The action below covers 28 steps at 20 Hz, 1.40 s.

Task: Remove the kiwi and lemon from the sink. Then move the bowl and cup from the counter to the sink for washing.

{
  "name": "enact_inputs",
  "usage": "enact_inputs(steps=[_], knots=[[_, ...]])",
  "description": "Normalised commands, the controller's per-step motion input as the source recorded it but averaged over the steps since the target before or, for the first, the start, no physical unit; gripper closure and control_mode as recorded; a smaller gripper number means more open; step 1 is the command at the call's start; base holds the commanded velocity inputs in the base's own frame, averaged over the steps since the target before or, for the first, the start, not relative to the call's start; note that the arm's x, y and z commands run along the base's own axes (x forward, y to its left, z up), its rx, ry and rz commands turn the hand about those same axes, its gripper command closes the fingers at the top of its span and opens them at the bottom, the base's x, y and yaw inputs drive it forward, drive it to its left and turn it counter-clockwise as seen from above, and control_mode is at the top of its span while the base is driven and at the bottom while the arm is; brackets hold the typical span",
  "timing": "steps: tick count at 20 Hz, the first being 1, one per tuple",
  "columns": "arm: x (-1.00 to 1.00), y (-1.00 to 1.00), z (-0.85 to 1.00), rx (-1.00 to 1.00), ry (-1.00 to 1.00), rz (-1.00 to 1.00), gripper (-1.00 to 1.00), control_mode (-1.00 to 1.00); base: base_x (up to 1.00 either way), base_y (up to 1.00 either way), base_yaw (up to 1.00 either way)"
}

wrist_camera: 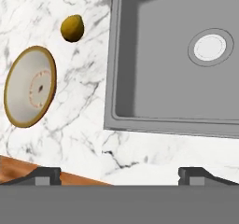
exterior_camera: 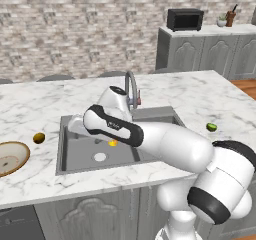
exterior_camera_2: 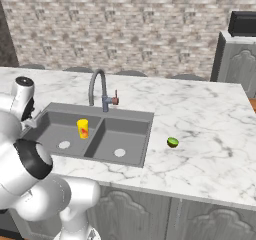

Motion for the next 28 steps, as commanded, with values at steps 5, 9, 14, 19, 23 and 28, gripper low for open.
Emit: enact_inputs(steps=[5,9,14,19,23,28], knots=[[-0.14,0.32,0.04,0.03,0.00,-0.02,-1.00,-1.00,0.00,0.00,0.00],[-0.05,0.28,0.00,0.00,0.01,-0.03,-1.00,-1.00,0.00,0.00,0.00],[0.00,0.23,0.01,0.00,0.04,-0.03,-1.00,-1.00,0.00,0.00,0.00],[0.01,0.16,0.06,0.03,0.06,-0.01,-1.00,-1.00,0.00,0.00,0.00],[0.00,0.29,0.01,0.06,0.01,-0.02,-1.00,-1.00,0.00,0.00,0.00],[-0.01,0.29,0.00,0.03,0.00,-0.02,-1.00,-1.00,0.00,0.00,0.00]])
